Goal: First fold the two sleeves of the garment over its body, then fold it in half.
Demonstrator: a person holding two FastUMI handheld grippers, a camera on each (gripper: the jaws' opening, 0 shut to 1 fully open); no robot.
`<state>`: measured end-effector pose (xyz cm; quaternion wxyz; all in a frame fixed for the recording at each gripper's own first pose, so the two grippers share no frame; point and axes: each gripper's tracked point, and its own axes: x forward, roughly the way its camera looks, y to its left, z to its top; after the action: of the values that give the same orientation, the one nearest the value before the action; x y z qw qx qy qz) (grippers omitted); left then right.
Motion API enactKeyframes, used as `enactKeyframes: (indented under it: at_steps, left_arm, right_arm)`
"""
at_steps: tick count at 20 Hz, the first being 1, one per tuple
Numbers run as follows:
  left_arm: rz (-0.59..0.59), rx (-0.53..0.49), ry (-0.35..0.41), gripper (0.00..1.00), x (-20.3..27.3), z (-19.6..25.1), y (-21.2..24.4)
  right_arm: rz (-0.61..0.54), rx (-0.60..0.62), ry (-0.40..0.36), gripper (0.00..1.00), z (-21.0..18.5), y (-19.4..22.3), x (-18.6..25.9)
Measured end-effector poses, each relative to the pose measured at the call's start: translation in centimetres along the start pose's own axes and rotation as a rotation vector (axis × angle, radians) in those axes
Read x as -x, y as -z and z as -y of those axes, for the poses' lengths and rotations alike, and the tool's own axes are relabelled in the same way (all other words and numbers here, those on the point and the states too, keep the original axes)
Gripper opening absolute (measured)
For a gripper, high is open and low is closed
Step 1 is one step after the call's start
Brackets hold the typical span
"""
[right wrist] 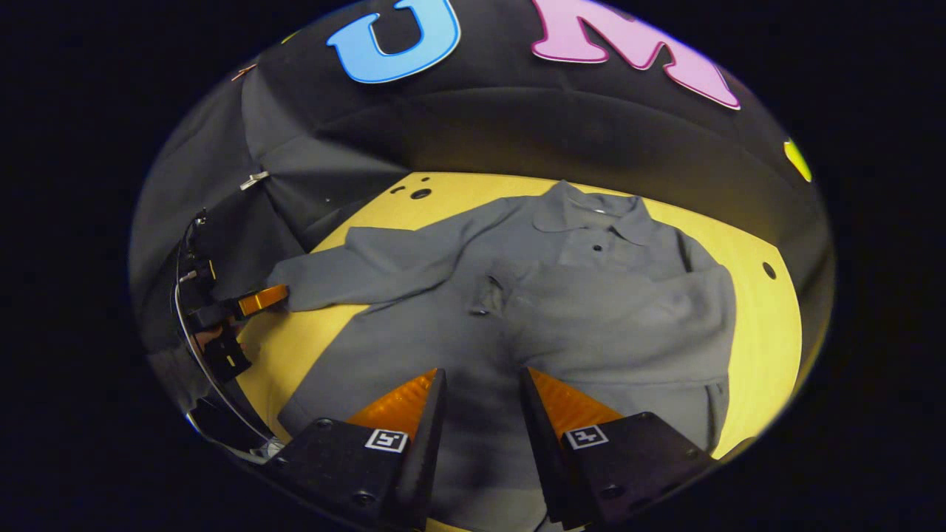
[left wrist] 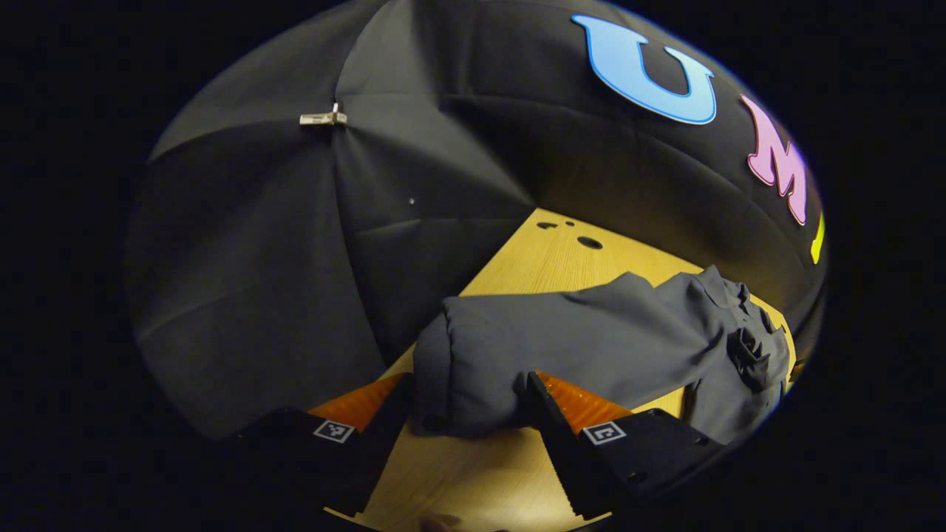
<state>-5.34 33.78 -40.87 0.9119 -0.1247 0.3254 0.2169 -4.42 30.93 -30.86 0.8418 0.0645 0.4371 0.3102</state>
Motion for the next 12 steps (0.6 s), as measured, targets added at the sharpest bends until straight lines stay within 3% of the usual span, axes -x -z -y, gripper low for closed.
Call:
enactKeyframes:
  at_steps: [3, 5, 6, 10, 12]
  left_arm:
    - [-0.018, -0.033, -0.036, 0.96, -0.3, -0.1, 0.5]
    - [-0.033, -0.139, -0.07, 0.92, -0.3, -0.2, 0.7]
    - [-0.027, -0.133, -0.051, 0.86, -0.4, 0.3, 0.7]
    - [-0.003, -0.01, -0.035, 0.11, -0.2, 1.0, -0.1]
    - [0.035, 0.063, -0.018, 0.07, 0.5, 2.1, -1.8]
  right_arm:
    - [0.016, -0.02, 0.027, 0.62, 1.1, 0.1, 0.6]
    - [0.021, -0.016, 0.029, 0.62, 1.2, 0.3, 1.0]
    - [0.021, -0.016, 0.029, 0.62, 1.2, 0.5, 1.0]
    - [0.027, -0.012, 0.036, 0.62, 2.2, 1.2, 1.8]
    - [0.04, -0.024, 0.061, 0.62, 3.9, 1.0, 2.2]
